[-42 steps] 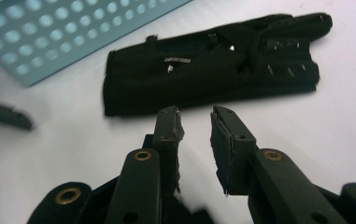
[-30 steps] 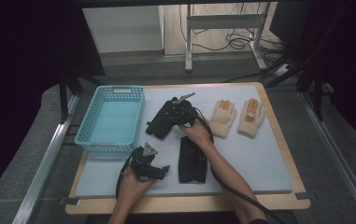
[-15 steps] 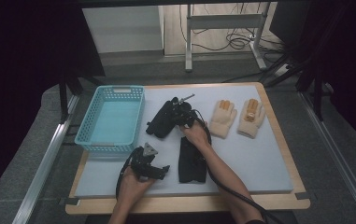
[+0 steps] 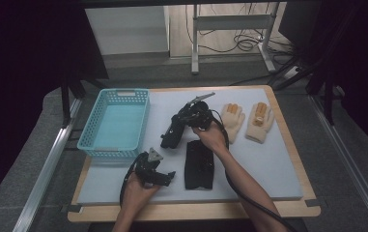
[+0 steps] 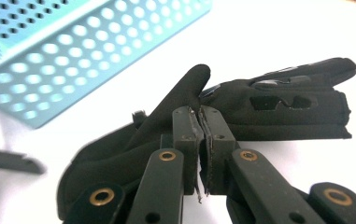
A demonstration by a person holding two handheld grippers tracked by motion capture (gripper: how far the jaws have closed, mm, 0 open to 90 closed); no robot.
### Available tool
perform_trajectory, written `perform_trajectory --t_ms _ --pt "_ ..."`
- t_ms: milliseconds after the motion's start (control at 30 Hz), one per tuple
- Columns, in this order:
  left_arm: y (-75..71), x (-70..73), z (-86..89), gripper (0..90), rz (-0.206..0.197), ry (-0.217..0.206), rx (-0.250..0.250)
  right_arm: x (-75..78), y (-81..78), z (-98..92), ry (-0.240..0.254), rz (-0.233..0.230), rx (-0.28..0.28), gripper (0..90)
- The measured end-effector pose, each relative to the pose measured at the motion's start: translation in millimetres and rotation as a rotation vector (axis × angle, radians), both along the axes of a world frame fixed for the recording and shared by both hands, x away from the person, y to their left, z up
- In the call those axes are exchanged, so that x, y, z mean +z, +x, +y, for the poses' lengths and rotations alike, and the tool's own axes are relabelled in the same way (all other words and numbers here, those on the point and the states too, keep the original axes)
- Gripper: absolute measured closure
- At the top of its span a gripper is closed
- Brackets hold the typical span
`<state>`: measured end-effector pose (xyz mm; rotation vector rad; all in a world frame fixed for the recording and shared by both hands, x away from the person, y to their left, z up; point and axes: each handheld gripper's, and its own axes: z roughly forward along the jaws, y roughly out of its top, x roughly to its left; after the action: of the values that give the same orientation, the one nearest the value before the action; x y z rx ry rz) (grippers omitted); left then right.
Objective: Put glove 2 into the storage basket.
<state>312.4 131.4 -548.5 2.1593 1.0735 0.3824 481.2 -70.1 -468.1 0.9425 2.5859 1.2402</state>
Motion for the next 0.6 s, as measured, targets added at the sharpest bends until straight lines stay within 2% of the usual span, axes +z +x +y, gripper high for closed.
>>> perform_trajectory --t_ms 100,267,367,400,600 --pt "0.1 -0.1 0.0 2.6 -0.001 0.000 0.000 13.2 -8.9 -8.7 0.020 -0.009 0.017 85.1" --pt "0.1 -0.1 0.0 2.6 -0.001 0.000 0.000 31.2 -23.3 -21.8 0.046 0.011 0.031 85.1" --pt "0.1 0.0 0.0 2.7 -0.002 0.001 0.000 42.7 -35.7 -32.0 0.048 -0.001 0.043 85.1" --pt "0.1 0.1 0.1 2.6 -0.002 0.002 0.000 51.2 -46.3 -41.7 0.044 -0.009 0.054 85.0" --pt "0.1 0.1 -0.1 2.7 -0.001 -0.001 0.001 62.4 -70.5 -73.8 0.016 -0.017 0.057 85.0"
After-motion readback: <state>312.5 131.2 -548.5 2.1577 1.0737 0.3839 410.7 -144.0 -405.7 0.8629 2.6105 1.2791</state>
